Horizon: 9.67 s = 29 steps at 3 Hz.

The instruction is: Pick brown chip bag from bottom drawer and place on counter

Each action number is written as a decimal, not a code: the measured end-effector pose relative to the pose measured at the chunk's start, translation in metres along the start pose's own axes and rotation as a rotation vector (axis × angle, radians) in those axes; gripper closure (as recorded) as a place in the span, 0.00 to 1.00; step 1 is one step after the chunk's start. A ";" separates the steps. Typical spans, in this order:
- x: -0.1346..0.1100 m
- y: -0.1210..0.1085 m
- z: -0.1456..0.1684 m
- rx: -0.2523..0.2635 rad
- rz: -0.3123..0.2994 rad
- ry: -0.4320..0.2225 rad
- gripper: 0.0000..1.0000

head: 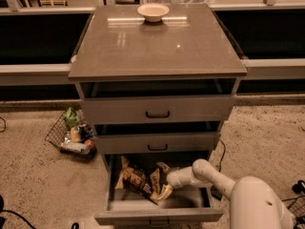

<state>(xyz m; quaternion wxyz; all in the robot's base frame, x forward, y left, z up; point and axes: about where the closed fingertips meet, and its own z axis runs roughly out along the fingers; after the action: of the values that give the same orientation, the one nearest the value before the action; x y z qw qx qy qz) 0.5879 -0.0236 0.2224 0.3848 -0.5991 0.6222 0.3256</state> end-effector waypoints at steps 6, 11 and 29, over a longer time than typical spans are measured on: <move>0.025 -0.029 0.102 0.043 0.038 -0.081 0.41; -0.025 0.014 -0.025 0.086 -0.035 -0.172 1.00; -0.562 -0.166 -0.473 0.433 -1.212 0.161 1.00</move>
Offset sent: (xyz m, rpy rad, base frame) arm 0.0412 0.0544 -0.0686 0.0793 -0.0714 -0.0673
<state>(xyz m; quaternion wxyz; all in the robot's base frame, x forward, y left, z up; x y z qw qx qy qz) 0.7035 -0.1670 0.9529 0.5646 -0.7753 0.2523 -0.1281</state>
